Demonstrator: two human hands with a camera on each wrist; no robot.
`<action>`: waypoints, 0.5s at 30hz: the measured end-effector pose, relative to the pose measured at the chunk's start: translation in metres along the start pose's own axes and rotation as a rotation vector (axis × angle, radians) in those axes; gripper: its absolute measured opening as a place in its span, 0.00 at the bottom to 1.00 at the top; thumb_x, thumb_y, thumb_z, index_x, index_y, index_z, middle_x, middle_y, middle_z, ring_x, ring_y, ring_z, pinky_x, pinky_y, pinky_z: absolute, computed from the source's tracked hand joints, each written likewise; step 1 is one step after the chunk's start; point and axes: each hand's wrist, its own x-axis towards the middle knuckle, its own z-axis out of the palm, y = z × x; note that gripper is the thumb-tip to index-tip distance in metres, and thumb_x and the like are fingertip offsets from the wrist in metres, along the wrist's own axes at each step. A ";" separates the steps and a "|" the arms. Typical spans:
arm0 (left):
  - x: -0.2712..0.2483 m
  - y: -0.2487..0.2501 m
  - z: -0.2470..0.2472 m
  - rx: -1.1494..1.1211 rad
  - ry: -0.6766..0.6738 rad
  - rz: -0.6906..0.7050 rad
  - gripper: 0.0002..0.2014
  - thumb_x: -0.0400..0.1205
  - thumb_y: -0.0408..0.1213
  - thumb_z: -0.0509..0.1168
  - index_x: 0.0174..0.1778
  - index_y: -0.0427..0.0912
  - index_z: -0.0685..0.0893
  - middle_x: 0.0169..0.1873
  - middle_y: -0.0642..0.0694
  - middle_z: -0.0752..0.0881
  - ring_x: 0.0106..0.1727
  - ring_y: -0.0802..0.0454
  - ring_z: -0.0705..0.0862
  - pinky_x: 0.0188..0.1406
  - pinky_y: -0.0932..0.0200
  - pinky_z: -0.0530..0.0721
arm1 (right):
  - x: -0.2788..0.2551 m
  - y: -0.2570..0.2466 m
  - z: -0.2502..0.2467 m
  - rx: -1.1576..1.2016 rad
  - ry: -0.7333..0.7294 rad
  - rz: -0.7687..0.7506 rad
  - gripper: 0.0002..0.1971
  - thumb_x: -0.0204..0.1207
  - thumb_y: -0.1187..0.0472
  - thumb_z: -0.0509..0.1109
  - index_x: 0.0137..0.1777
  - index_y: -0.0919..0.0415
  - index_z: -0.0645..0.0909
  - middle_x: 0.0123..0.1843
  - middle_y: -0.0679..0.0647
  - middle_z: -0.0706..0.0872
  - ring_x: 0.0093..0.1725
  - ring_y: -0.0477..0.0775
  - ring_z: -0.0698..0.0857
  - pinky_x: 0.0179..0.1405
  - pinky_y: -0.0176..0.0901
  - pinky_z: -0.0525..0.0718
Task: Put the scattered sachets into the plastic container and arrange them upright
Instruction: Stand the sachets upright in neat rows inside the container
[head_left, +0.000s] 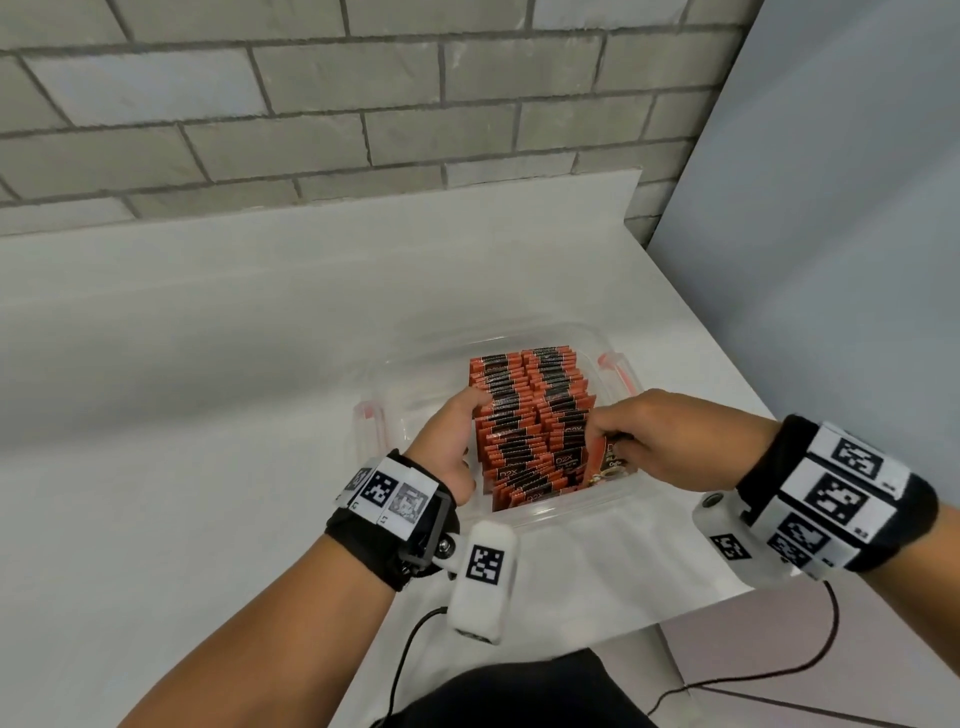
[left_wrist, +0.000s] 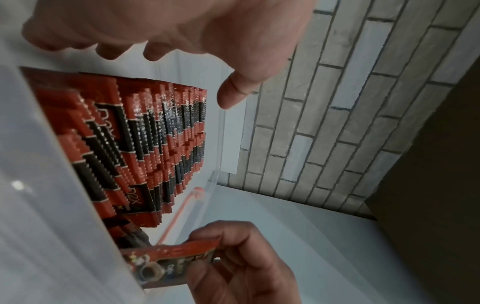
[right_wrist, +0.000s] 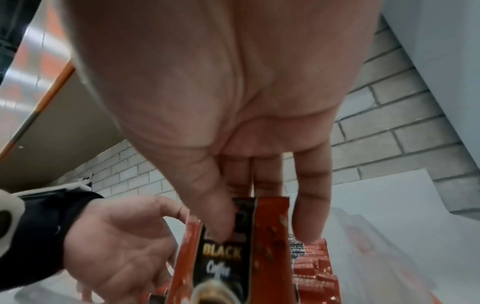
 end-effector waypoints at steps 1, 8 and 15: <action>-0.002 0.001 0.001 0.000 0.000 -0.006 0.12 0.85 0.41 0.59 0.35 0.44 0.70 0.35 0.45 0.75 0.40 0.49 0.75 0.50 0.53 0.76 | 0.000 -0.001 0.001 -0.027 -0.025 0.009 0.16 0.82 0.68 0.58 0.54 0.48 0.83 0.49 0.38 0.84 0.47 0.41 0.82 0.48 0.35 0.80; -0.008 0.000 0.004 0.006 -0.005 -0.022 0.11 0.85 0.41 0.59 0.36 0.45 0.71 0.35 0.45 0.77 0.35 0.51 0.76 0.32 0.57 0.70 | 0.013 0.003 0.012 -0.112 -0.053 -0.022 0.17 0.80 0.69 0.61 0.54 0.51 0.88 0.55 0.48 0.85 0.53 0.51 0.83 0.54 0.47 0.82; -0.012 -0.002 0.005 -0.054 -0.019 -0.005 0.10 0.85 0.39 0.59 0.38 0.43 0.72 0.20 0.46 0.85 0.36 0.50 0.78 0.36 0.56 0.75 | 0.020 -0.002 0.016 -0.318 -0.051 0.038 0.10 0.78 0.66 0.67 0.49 0.51 0.85 0.45 0.44 0.81 0.45 0.48 0.82 0.40 0.37 0.75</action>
